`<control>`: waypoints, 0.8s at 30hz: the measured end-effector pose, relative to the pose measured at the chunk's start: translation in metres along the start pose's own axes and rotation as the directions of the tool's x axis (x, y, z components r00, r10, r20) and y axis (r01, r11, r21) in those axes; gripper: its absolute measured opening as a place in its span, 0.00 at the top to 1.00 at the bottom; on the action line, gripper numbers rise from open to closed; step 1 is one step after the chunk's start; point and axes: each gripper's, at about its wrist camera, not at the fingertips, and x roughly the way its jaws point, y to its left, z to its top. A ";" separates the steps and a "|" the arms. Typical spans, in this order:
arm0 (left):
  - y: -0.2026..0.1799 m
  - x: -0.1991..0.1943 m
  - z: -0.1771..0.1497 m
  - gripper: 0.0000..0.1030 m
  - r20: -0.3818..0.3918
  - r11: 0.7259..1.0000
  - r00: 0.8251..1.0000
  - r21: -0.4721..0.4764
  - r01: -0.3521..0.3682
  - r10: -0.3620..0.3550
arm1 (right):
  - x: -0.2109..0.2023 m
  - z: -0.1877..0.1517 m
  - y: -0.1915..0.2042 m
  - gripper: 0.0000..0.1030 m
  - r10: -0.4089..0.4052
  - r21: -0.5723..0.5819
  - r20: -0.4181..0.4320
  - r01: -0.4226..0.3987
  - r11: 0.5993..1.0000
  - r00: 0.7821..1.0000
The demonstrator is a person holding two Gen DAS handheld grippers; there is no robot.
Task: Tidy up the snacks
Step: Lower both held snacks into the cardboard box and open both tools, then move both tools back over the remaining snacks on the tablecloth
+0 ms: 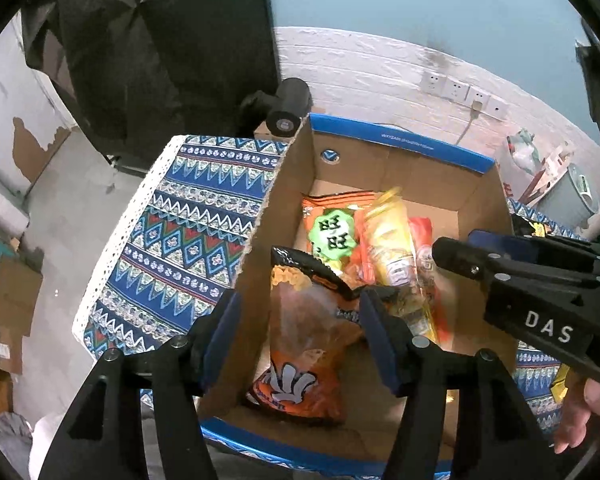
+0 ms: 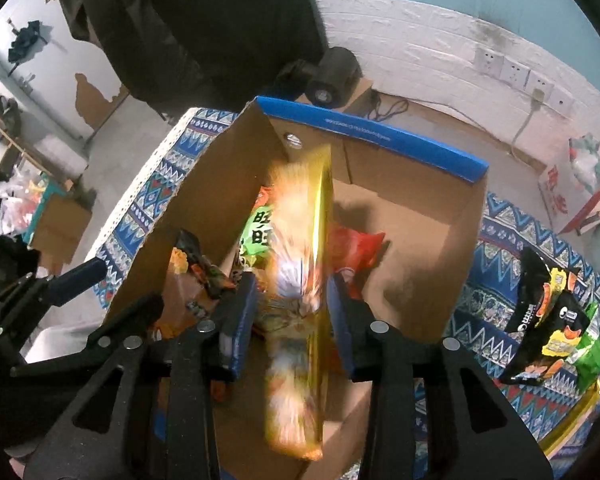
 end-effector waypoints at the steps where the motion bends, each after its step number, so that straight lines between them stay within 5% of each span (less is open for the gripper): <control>1: -0.001 0.000 0.000 0.39 0.000 1.000 1.000 0.001 0.003 -0.003 | -0.002 0.000 -0.001 0.57 0.001 0.004 0.005 -0.001 1.000 1.000; 9: -0.025 -0.006 -0.001 0.39 0.004 0.998 1.000 0.055 0.022 -0.023 | -0.032 -0.002 -0.016 0.34 -0.043 0.037 0.052 0.041 0.998 0.998; 24: -0.087 -0.020 -0.018 0.37 -0.021 0.977 0.992 0.171 0.129 -0.128 | -0.084 -0.050 -0.077 0.32 -0.185 0.103 0.037 0.181 0.978 0.982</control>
